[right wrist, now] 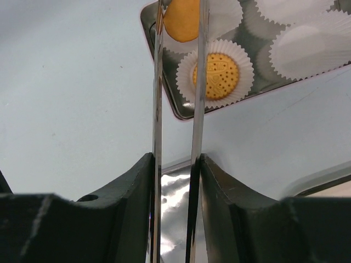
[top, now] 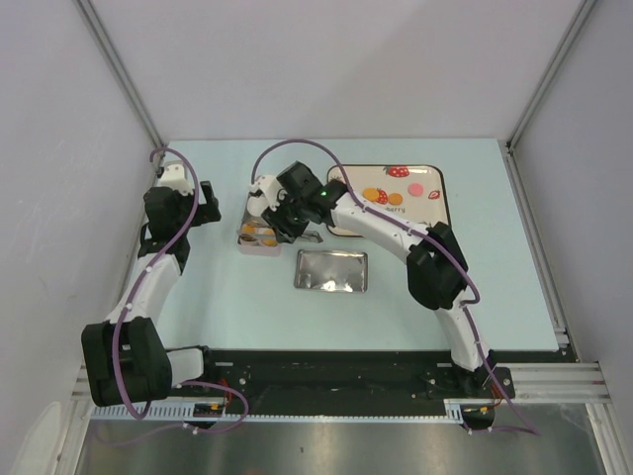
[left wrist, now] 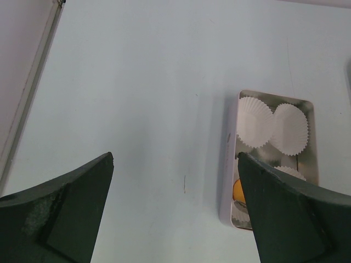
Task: Pack the cookies
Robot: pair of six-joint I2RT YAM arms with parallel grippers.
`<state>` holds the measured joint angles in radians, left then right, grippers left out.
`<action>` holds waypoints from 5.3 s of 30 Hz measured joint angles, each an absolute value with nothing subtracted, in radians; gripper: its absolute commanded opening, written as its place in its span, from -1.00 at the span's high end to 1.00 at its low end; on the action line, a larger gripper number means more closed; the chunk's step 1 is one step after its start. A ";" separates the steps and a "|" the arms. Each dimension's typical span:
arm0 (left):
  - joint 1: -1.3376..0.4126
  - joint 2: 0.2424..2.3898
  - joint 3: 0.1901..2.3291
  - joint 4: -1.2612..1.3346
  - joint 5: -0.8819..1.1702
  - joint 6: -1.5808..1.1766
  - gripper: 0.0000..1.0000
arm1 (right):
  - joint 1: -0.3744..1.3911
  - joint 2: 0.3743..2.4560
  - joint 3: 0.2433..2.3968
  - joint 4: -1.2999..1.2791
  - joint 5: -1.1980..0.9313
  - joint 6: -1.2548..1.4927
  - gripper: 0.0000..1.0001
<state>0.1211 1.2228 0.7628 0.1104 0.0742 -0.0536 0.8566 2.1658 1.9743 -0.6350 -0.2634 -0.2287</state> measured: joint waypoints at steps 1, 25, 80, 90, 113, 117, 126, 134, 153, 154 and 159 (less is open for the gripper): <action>0.121 1.223 0.763 0.110 0.074 -0.054 -0.99 | 0.857 2.168 1.975 -0.635 -0.263 -0.229 0.18; 0.126 1.223 0.763 0.110 0.082 -0.053 -1.00 | 0.861 2.201 2.005 -0.647 -0.248 -0.237 0.01; 0.131 1.195 0.733 0.141 0.222 -0.052 -0.99 | 0.269 1.779 1.549 -0.540 -0.221 -0.195 -0.11; 0.131 1.195 0.732 0.141 0.250 -0.047 -0.99 | 0.201 1.776 1.490 -0.516 -0.252 -0.195 -0.10; 0.131 1.195 0.715 0.141 0.267 -0.042 -1.00 | 0.114 1.717 1.323 -0.519 -0.255 -0.229 -0.12; 0.131 1.195 0.715 0.141 0.267 -0.042 -0.99 | 0.100 1.714 1.322 -0.518 -0.270 -0.230 -0.12; 0.131 1.195 0.715 0.141 0.267 -0.042 -0.99 | 0.066 1.714 1.322 -0.518 -0.313 -0.229 -0.11; 0.131 1.195 0.715 0.141 0.267 -0.042 -1.00 | 0.066 1.716 1.322 -0.518 -0.334 -0.229 -0.11; 0.131 1.195 0.715 0.142 0.267 -0.042 -0.99 | 0.081 1.758 1.316 -0.517 -0.337 -0.229 -0.10; 0.131 1.195 0.715 0.142 0.267 -0.042 -0.99 | 0.082 1.758 1.316 -0.517 -0.337 -0.229 -0.10; 0.131 1.195 0.715 0.142 0.267 -0.042 -0.99 | 0.086 1.758 1.316 -0.516 -0.335 -0.229 -0.04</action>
